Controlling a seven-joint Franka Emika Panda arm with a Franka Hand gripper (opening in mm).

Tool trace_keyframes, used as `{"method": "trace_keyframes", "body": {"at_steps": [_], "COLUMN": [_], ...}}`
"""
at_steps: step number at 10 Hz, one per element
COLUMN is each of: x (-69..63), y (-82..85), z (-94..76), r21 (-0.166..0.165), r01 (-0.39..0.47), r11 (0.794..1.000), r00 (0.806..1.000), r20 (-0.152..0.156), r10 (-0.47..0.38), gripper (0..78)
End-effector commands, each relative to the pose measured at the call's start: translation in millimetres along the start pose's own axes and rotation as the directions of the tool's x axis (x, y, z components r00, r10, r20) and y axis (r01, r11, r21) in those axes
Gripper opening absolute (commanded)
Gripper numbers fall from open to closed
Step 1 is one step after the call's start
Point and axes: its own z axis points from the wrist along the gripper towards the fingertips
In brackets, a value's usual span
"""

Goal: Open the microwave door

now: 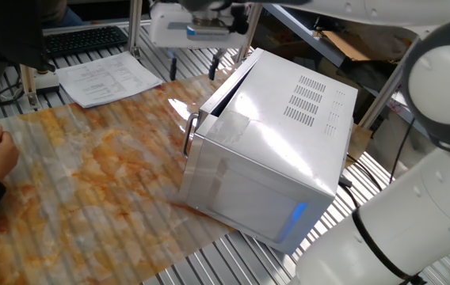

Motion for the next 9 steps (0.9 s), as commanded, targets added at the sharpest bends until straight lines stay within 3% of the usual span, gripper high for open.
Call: {"method": "trace_keyframes", "body": {"at_steps": [1,5,9], "x": [17.9,28.5,26.1], "y": [-41.4,-46.5,-42.6], "z": [23.9,47.7,45.0], "r21": [-0.031,-0.045,-0.073], "r01": [0.043,0.038,-0.004], "r11": [0.999,0.998,0.997], "r00": [0.998,0.997,0.998], "r20": [0.045,0.072,0.062], "r10": [-0.042,-0.034,0.009], "gripper": [77.5,77.5,77.5]}}
